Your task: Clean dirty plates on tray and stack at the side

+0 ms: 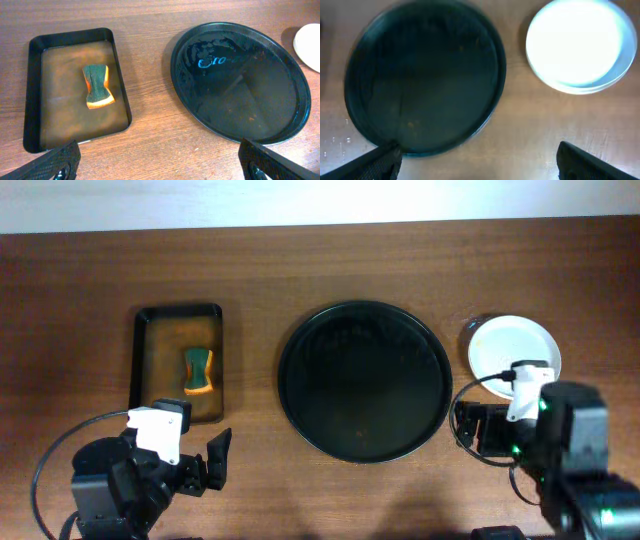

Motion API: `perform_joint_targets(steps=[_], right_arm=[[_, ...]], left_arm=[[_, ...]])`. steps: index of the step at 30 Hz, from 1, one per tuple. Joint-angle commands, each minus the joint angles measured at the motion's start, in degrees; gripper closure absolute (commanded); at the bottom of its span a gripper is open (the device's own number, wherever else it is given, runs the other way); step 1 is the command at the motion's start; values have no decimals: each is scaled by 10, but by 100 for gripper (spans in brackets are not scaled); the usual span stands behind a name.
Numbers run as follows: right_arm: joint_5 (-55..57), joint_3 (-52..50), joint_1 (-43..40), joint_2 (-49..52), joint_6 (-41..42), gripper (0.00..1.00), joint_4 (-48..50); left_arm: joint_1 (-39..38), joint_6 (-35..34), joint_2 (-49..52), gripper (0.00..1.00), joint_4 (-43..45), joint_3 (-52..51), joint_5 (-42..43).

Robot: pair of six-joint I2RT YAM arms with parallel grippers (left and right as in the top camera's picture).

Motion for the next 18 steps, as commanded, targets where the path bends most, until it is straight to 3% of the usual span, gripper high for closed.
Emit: perform_joint_targets(steps=[1, 9, 16, 18], right_arm=[[18, -55, 3, -88, -19, 1, 87], [14, -331, 5, -353, -19, 1, 411], [14, -528, 17, -437, -20, 1, 690], [15, -566, 17, -437, -26, 1, 719]], left_arm=[[1, -3, -2, 1, 2, -6, 0], [1, -3, -2, 1, 2, -6, 0], [1, -3, -2, 1, 2, -6, 0], [1, -3, -2, 1, 2, -6, 0]])
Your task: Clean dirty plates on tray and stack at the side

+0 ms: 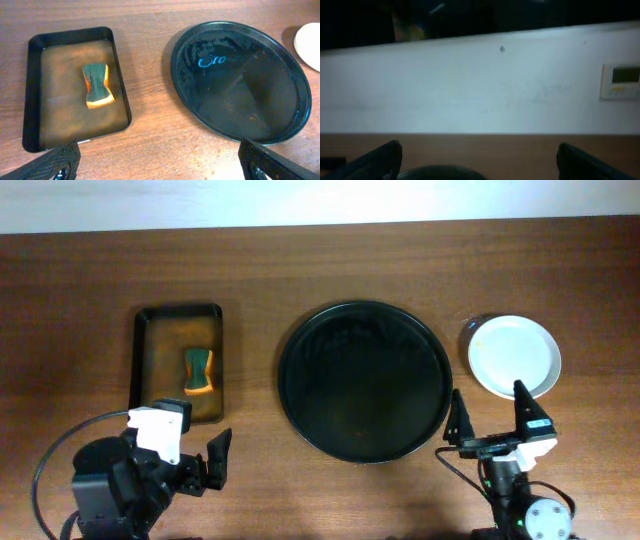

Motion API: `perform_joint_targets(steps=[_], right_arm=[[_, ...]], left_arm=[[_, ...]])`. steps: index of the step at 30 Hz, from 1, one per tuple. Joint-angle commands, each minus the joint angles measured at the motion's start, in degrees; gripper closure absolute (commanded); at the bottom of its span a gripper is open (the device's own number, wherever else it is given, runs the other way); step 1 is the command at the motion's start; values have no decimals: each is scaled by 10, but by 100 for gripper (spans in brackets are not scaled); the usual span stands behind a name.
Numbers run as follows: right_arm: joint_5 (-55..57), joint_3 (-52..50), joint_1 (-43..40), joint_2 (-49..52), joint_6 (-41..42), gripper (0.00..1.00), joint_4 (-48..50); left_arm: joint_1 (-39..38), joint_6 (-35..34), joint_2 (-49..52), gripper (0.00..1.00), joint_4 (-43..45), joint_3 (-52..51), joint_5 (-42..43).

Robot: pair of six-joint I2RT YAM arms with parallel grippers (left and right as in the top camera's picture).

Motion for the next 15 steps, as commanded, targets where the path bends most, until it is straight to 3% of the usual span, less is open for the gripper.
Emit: perform_joint_targets(steps=[1, 5, 15], right_arm=[[5, -38, 5, -6, -29, 1, -24], [6, -38, 4, -5, -45, 1, -148], [7, -38, 5, 0, -45, 1, -143]], left_arm=[[1, -3, -2, 1, 1, -3, 0], [1, -3, -2, 1, 1, -3, 0], [1, -3, -2, 1, 1, -3, 0]])
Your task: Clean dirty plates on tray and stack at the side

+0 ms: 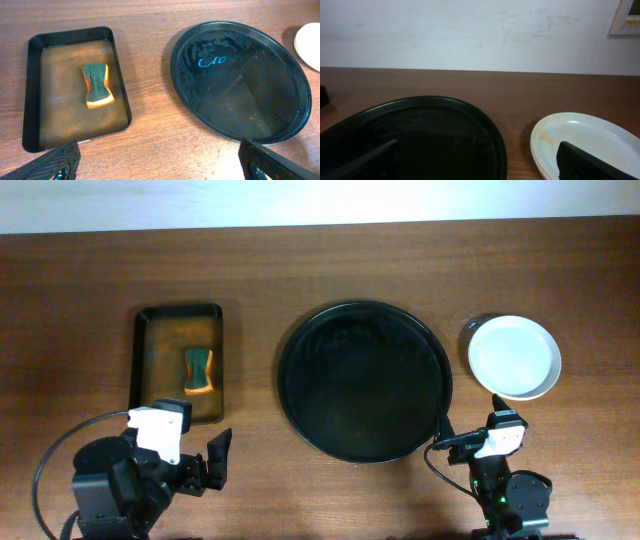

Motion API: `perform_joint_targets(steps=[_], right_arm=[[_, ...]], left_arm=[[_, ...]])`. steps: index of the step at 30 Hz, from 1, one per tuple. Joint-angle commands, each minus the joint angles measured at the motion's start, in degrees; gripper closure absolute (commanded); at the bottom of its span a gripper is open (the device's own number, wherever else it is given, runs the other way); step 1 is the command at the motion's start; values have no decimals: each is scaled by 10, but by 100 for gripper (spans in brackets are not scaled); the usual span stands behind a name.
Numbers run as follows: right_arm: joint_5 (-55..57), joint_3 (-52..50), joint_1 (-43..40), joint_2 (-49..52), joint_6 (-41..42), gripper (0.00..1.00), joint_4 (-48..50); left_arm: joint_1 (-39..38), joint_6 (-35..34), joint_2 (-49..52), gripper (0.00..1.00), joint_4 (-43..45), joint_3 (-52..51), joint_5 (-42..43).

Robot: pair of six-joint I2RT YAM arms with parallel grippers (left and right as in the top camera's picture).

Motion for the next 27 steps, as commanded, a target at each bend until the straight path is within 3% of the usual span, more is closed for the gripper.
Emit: perform_joint_targets(steps=[1, 9, 13, 20, 22, 27], right_arm=[[5, -3, 5, -1, -4, 1, -3], [5, -3, 5, -1, -4, 1, -3], [5, -3, 5, -1, -4, 1, -3], [5, -3, 5, -1, -4, 1, -3], [5, -3, 5, -1, -4, 1, -3], [5, -3, 5, -1, -4, 1, -3]], left_arm=[[1, -3, -2, 1, 1, -2, 0], [1, -3, -5, 1, 1, -2, 0], [1, -1, -66, 1, 17, -41, -25], [-13, -13, -263, 1, 288, -312, -24], [-15, -19, -300, 1, 403, -388, -24], [-16, -23, -313, 1, 663, -492, -61]])
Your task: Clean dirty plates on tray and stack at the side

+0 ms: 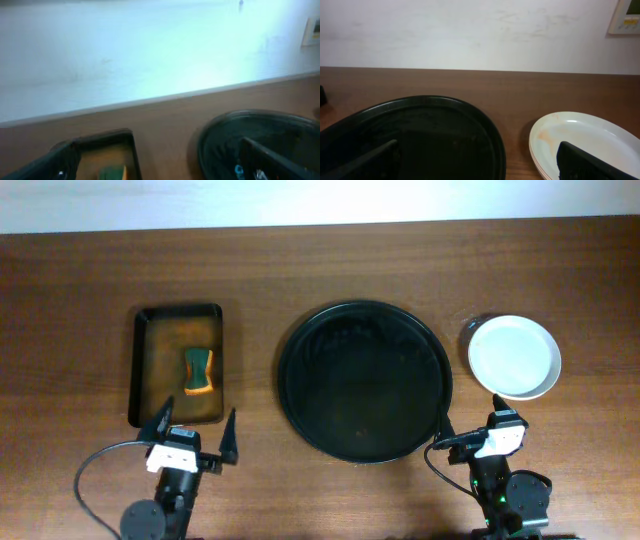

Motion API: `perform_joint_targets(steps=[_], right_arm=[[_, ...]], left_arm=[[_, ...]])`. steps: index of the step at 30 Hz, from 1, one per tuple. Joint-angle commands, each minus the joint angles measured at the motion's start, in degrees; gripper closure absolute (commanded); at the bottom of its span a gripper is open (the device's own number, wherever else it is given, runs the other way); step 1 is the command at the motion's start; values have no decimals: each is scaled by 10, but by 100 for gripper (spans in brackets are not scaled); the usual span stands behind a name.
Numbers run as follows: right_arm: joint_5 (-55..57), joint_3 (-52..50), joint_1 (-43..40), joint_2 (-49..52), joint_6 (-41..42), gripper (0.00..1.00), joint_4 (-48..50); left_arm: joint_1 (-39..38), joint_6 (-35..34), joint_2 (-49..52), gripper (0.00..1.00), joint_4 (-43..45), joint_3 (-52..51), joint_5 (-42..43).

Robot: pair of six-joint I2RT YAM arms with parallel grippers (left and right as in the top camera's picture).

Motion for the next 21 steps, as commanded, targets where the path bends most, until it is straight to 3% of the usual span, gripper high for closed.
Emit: perform_joint_targets(steps=[1, 7, 21], right_arm=[[1, -3, 5, -2, -4, 1, -2], [1, -3, 5, -2, -4, 1, -2], [1, -3, 5, -2, -4, 1, -2]], left_arm=[[-3, -6, -7, 1, 82, -40, -51], [-3, -6, -7, 1, -58, -40, -88], [-3, -6, -7, 1, -58, -39, -88]])
